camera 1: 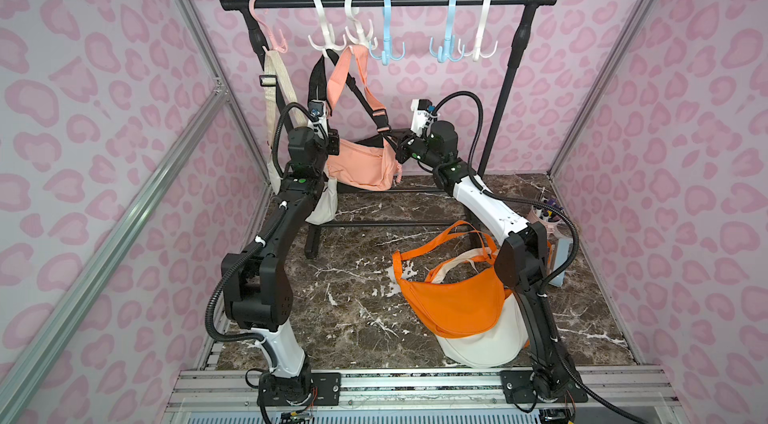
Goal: Take the bag off the hook
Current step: Pick up the bag from the hook.
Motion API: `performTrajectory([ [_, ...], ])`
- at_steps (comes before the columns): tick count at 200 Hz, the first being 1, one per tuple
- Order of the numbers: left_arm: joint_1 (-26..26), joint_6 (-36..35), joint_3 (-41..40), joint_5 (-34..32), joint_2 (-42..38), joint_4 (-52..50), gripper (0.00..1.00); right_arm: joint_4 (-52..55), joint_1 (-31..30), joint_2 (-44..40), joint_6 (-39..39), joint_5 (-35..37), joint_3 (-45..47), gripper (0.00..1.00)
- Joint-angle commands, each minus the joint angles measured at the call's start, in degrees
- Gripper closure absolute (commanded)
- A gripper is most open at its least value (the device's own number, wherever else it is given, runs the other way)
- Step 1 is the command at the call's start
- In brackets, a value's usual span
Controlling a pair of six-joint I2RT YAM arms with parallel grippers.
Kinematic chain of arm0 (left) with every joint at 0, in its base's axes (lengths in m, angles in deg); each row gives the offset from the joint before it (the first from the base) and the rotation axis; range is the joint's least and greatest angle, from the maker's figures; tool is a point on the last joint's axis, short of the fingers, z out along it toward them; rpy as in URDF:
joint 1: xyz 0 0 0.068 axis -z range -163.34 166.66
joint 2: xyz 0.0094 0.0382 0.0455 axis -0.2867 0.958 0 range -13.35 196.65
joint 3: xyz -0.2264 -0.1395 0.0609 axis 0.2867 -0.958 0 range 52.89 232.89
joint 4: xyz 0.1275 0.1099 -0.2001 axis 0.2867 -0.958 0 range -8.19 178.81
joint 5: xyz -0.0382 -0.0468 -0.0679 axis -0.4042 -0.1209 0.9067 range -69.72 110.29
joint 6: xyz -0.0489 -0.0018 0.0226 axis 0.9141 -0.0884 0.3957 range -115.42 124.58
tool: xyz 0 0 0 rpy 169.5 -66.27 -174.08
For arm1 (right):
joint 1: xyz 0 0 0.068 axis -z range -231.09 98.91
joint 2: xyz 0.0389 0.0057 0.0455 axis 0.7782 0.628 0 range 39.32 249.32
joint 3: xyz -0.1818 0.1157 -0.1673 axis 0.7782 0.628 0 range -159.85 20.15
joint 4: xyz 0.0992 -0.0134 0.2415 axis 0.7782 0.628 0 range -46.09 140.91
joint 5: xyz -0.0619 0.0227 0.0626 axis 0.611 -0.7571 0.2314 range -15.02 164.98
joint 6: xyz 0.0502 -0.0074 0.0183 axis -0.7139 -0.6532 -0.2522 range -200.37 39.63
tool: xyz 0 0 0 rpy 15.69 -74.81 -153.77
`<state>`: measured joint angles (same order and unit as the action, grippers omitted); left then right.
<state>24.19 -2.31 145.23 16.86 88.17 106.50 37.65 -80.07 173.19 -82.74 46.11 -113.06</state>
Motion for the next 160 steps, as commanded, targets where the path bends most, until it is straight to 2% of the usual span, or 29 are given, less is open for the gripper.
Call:
performTrajectory([
  [1, 0.0, -0.1, 0.4, 0.9, -1.6, 1.1, 0.96, 0.8, 0.0, -1.2, 1.4, 0.1, 0.6, 0.90],
  [45, -0.1, 2.3, -1.6, 3.9, -6.3, -1.0, 0.96, 0.8, 0.1, -5.6, 0.7, 1.5, 4.3, 1.00],
  [96, 0.0, 5.9, -0.6, 10.2, -9.5, -6.4, 0.96, 2.7, 0.5, -8.6, -2.4, 1.5, 4.6, 1.00],
  [160, 0.0, 10.7, 4.7, 12.4, -9.3, -13.5, 0.97, 6.1, 0.5, -9.6, -3.5, 2.4, 0.8, 1.00],
])
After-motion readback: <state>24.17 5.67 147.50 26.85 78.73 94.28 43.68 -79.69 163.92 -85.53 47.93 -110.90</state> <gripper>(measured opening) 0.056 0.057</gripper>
